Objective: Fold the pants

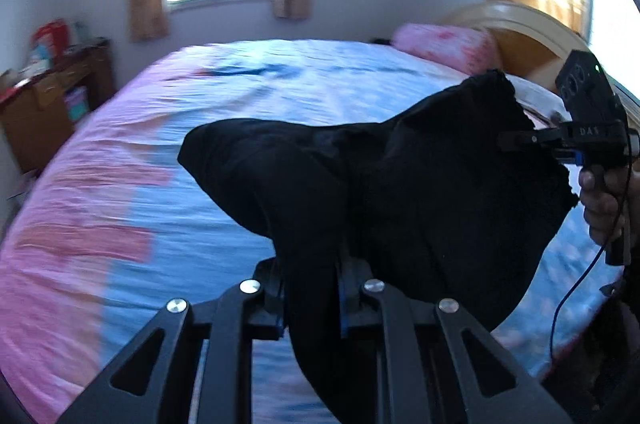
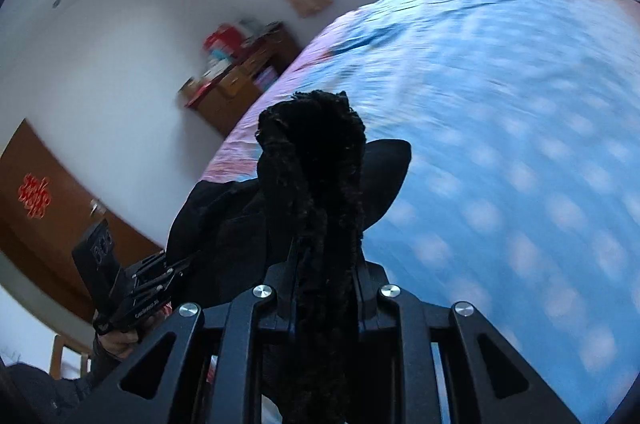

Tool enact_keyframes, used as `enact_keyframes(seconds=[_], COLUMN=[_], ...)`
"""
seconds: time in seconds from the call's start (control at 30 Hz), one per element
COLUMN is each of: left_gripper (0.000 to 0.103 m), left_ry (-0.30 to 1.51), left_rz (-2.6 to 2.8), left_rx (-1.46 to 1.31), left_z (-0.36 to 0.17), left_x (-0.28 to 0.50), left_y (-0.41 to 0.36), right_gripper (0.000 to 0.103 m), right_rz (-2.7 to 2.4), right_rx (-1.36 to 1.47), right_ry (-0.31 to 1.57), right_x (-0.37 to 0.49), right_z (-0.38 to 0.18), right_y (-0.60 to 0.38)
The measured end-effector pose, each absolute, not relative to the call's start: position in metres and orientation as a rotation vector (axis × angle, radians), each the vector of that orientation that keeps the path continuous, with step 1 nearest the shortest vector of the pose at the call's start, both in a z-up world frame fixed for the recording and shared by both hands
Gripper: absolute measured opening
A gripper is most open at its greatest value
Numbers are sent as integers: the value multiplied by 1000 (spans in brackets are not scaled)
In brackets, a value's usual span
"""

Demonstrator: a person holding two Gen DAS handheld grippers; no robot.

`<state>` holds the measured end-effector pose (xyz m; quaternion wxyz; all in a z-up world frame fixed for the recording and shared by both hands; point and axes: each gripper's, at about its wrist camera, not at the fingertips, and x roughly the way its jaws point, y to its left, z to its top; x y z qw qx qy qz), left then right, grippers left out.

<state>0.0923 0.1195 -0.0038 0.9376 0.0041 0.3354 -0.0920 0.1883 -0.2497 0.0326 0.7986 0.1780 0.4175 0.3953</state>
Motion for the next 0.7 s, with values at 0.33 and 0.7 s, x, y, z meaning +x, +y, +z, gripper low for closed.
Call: enact_keyframes(seconds=[0.33,0.7], left_gripper=[18,21], left_ry=[729,781], left_rz=[46,75], left_rx=[-31,-28], left_z=[-32,-79], left_x=[149,177], left_y=[240,253], right_gripper=[20,19], right_rz=[1032,979], right_rx=[271,305], right_ry=[972,1095], right_x=[294,343], right_z=[19,-56], right_y=[-64,-19])
